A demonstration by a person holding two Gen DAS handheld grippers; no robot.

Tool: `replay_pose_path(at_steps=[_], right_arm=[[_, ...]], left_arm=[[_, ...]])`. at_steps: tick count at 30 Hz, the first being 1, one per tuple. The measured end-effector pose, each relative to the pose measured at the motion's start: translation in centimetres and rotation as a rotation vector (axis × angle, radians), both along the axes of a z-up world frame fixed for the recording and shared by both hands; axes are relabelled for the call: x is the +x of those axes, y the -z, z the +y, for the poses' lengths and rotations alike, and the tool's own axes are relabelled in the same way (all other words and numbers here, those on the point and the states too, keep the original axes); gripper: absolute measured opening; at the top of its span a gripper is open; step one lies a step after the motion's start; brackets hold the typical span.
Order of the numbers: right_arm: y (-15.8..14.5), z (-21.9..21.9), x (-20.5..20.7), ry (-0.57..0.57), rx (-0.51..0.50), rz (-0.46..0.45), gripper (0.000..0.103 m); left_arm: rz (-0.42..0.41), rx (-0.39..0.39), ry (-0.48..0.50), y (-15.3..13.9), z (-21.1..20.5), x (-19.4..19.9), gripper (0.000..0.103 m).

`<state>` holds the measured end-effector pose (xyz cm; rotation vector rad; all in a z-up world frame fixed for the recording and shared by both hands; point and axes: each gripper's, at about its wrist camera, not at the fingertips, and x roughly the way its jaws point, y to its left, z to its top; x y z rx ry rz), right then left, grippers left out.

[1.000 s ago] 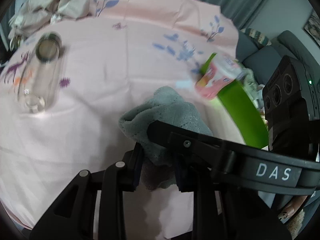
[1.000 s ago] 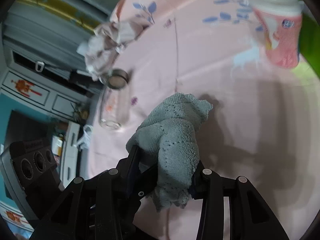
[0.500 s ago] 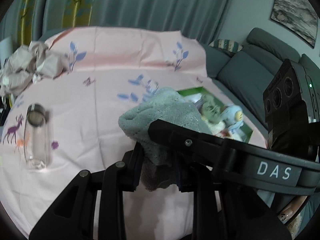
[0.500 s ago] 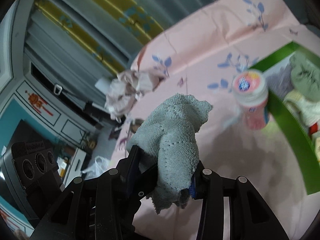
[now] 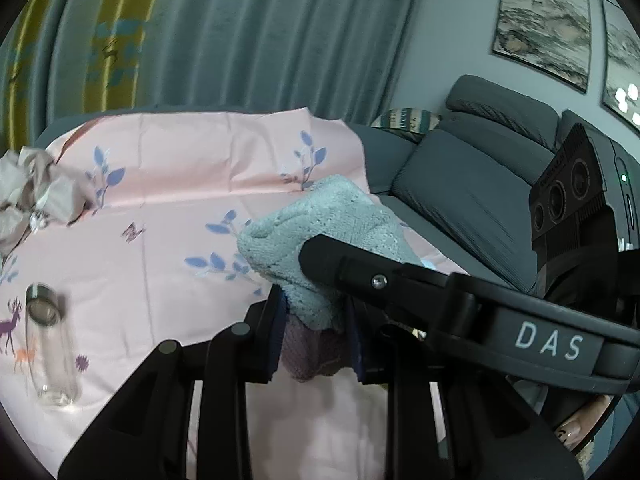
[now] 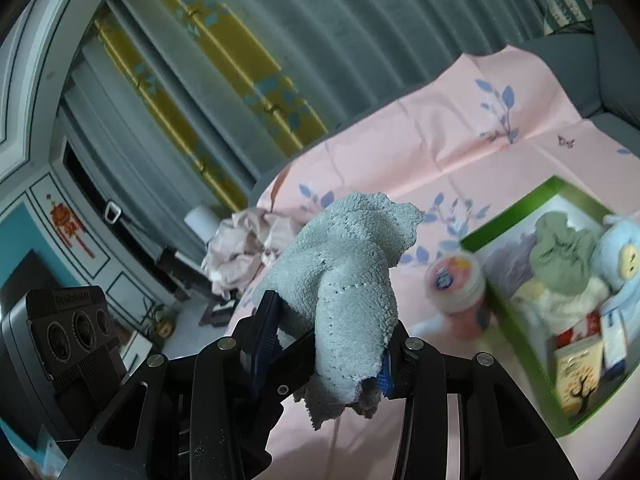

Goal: Organize soft objects
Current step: 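Lift the grey-blue cloth and carry it over the green box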

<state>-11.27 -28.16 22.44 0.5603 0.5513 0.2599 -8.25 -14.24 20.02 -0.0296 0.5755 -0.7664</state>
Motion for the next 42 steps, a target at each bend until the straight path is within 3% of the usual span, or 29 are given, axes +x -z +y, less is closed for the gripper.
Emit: replay_pose_path(at_steps=[6,12,16,28,37,42], right_arm=[[-0.8,-2.8,-0.4,0.058,0.008,-0.030,0.044],[-3.9,-4.9,-0.3,0.137,-0.089,-0.064,0.044],[-3.9,-6.4,-0.7,0.223,-0.117,-0.073,0.045],[-0.2,-12.3,0.9,0.286,-0.020,-0.039,0.041],[3.1,-15.2,2.5,0.320,0.062,0.051,0.038],[4.8,-16.5,3.4,0.331,0.100,0.096,0.036]], left_arm=[[-0.019,0.006,0.054,-1.2,-3.0,0.6,0.024],[-0.060,-0.023,0.111,-3.0,-6.1,1.6,0.024],[-0.061,-0.016,0.138,-2.5,-8.3,1.8,0.024],[0.044,0.013,0.194,0.8,-13.7,4.8,0.024],[0.126,0.057,0.189,3.6,-16.6,6.6,0.024],[0.133,0.098,0.165,4.6,-18.0,7.1,0.024]])
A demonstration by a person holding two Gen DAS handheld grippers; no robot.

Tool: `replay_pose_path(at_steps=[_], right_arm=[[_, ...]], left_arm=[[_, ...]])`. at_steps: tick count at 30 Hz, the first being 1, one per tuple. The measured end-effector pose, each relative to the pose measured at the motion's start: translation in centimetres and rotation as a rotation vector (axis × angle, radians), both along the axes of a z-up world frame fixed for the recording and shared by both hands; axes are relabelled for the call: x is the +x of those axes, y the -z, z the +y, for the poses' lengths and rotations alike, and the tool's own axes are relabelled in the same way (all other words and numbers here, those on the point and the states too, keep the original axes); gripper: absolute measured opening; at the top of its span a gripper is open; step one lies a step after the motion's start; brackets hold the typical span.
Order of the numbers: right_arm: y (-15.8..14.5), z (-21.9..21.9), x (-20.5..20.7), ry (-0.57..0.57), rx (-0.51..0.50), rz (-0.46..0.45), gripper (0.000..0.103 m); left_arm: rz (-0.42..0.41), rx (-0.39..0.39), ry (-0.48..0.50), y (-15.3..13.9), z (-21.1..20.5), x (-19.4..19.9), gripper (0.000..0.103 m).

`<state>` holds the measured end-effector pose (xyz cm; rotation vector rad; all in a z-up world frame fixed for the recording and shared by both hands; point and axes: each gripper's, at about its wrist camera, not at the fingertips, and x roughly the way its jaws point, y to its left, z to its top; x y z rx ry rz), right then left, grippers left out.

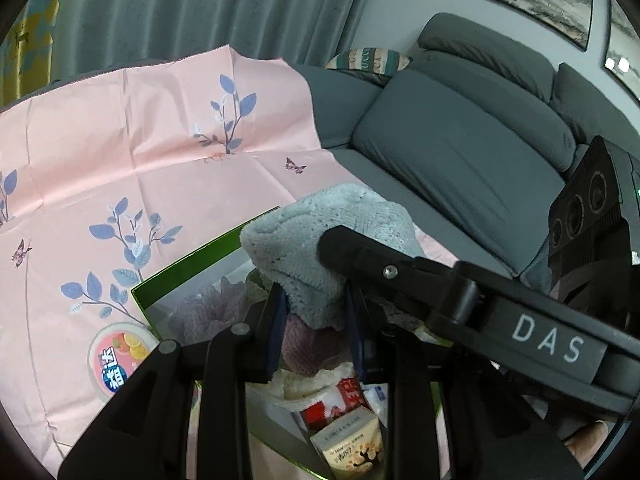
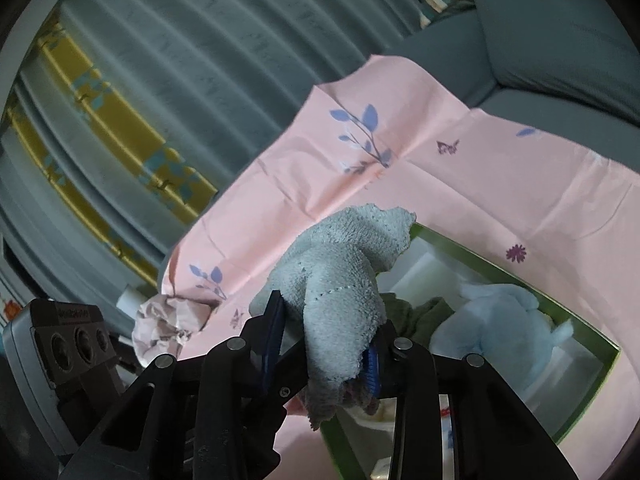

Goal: Organize soft objects
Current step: 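Lift the grey-blue cloth and carry it over the green box, then lower the cloth into the box and open the right gripper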

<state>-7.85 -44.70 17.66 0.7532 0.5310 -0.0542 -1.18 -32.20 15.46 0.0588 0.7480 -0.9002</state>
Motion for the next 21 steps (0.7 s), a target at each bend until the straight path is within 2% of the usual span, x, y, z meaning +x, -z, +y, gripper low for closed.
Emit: replay_pose_path(at_steps=[10,21], right_arm=[[2.3,-1.6,1.3,0.024,0.035,0.081,0.036],[4.0,-2.2,2.4,0.058,-0.005,0.214,0.036]], left_arm=[[0.046,0.072,-0.009,2.4,-2.2,1.6,0.025],[0.116,0.144,-0.016,4.8,-3.5,2.5,0.030]])
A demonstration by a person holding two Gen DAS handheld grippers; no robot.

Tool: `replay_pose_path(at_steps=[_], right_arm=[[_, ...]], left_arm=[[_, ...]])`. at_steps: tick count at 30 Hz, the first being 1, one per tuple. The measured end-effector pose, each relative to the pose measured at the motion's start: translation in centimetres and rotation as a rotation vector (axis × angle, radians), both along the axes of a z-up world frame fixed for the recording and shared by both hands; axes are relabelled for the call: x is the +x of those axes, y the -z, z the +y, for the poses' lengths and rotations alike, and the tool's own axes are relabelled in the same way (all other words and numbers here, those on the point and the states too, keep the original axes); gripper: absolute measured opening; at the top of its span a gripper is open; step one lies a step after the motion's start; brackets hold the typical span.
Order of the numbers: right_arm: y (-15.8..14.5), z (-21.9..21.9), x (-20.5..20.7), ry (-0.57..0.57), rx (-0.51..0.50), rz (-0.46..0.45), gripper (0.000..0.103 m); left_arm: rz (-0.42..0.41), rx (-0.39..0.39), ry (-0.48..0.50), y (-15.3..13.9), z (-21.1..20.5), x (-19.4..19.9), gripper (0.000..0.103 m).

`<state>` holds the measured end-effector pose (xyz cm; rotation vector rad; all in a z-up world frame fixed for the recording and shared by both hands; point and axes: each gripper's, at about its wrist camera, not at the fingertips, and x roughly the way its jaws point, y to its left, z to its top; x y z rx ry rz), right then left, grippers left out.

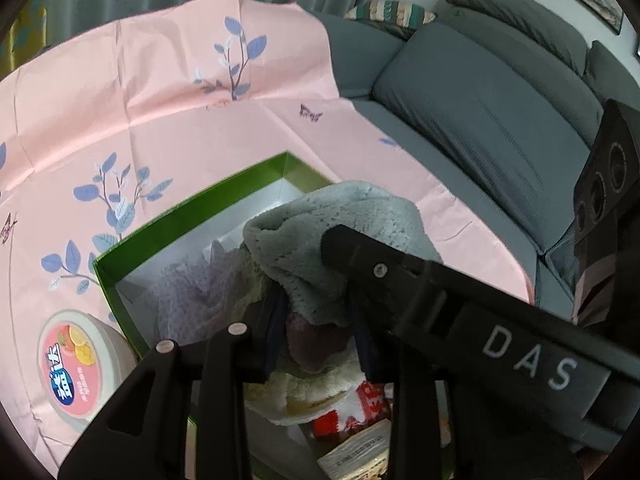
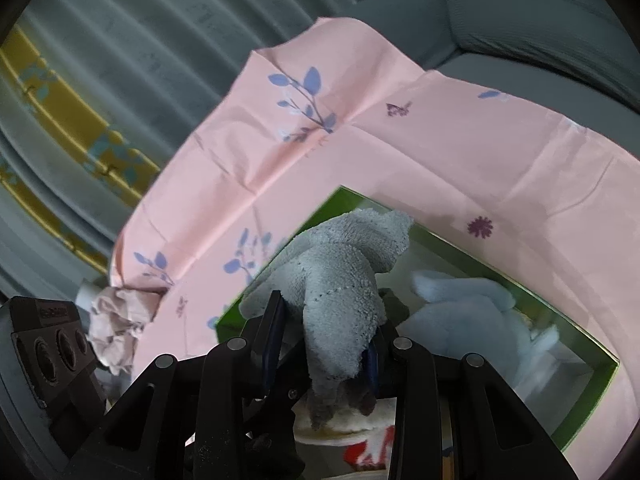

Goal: Organize soft objects
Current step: 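Lower the cloth into the box and open the right gripper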

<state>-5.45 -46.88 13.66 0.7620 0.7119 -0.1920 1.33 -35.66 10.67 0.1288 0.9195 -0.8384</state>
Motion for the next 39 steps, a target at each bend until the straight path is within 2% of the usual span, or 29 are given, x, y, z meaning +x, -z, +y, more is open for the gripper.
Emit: replay_pose_path(at_steps=[11,13,20,24,36,39], right_arm=[[0.8,-0.4,0.3,0.016,0.001,0.044,0.036],[0.8,-0.4,0.3,0.018,0.003,0.053,0.036],[0.7,-0.2,0.5,0.021,-0.006,0.059,0.036],[0.7,-0.4,0.4,0.029,0.000,0.053,0.036],[0.7,-0.8,-0.2,0.038,0.036,0.033,0.036],[0.7,-0.8,-0.3,0.036,0.043,0.029,0.038]], left_arm=[[0.042,0.036,-0.009,0.9,-0.2,0.4,0.032],[0.042,0.046,-0.015,0.9,-0.3,0.4,0.038],[0.037,0.052,-0.024,0.7,0.0,0.6,0.048],[0.022,0.063,-0.039,0.5,0.1,0.4,0.059],[-0.074,0.080,-0.030,-0.7,0.6,-0.9,0.075],[-0.083,0.081,-0.021,-0.9,0.8,-1.0,0.076]])
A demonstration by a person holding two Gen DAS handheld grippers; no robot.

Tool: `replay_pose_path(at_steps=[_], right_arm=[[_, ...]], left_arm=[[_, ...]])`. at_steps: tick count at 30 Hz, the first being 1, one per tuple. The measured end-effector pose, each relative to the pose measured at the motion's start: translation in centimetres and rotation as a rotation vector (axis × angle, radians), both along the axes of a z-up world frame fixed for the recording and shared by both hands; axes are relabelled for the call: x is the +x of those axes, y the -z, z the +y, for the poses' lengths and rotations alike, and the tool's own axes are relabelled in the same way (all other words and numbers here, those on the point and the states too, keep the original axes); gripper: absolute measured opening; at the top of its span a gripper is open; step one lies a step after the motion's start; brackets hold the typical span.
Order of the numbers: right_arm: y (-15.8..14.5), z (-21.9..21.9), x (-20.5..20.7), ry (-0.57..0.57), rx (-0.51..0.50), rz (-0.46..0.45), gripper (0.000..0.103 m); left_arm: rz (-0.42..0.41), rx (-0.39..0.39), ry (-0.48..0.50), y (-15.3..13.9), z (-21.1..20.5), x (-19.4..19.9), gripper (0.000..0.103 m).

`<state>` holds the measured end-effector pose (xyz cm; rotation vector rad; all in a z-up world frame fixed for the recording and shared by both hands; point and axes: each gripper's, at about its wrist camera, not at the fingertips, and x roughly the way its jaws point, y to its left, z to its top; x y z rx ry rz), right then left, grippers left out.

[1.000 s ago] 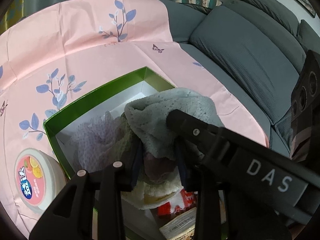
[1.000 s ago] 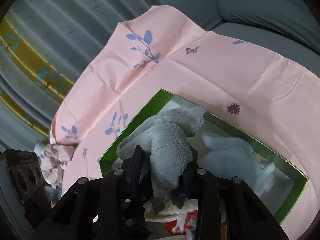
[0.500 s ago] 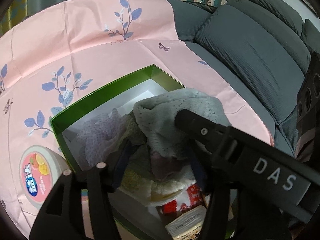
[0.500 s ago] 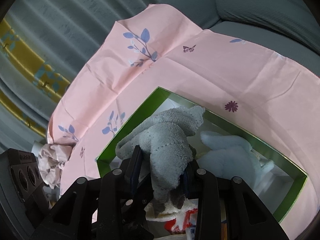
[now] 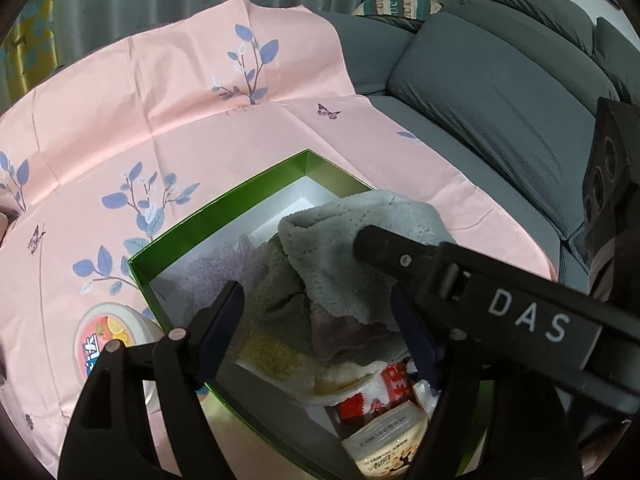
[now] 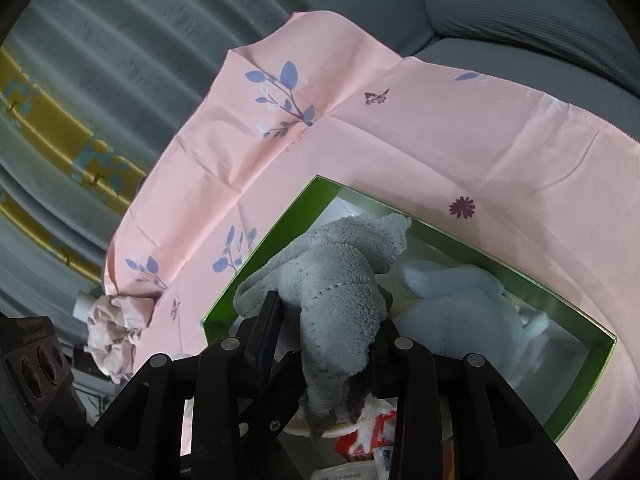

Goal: Organize soft objects
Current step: 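Lower the cloth into the box and open the right gripper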

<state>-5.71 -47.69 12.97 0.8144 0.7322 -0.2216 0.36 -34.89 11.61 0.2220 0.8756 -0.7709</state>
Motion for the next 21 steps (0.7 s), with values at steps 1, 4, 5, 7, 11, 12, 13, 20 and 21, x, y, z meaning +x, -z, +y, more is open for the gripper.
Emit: replay_pose_path(at_steps=[1,4,5,7,11,12,13,20,21], right_arm=[[0.0,0.0,-0.1,0.000,0.005,-0.002,0.039],[-0.1,0.1,-0.2,0.005,0.013,-0.002,0.039],[-0.1,0.0,-0.2,0.005,0.012,-0.005,0.040],[-0.3,-0.1,-0.5,0.012,0.016,-0.012,0.043],[-0.8,0.0,-1.2,0.025,-0.001,-0.013,0.047],[-0.9,0.0,-1.4,0.029,-0.006,-0.013,0.048],[-1.1,0.0,-1.6,0.033,-0.011,-0.015,0.051],[-2.5,0.4,-3.1,0.035,-0.011,-0.051,0.067],[-2.8,0.5,-3.3,0.032,-0.011,-0.063,0.069]], left_arm=[[-0.004,0.000,0.005,-0.1,0.1,0.0,0.077],[-0.022,-0.001,0.009,-0.6,0.4,-0.3,0.079],[-0.028,-0.005,0.011,-0.8,0.5,-0.3,0.080],[-0.041,-0.010,0.012,-1.1,0.7,-0.4,0.088],[-0.040,-0.032,0.012,-1.7,1.4,-0.4,0.088],[-0.038,-0.036,0.010,-1.8,1.5,-0.4,0.088],[-0.039,-0.039,0.012,-2.1,1.6,-0.5,0.088],[-0.065,-0.081,0.012,-3.7,2.9,-1.3,0.089],[-0.066,-0.088,0.010,-3.9,3.1,-1.3,0.089]])
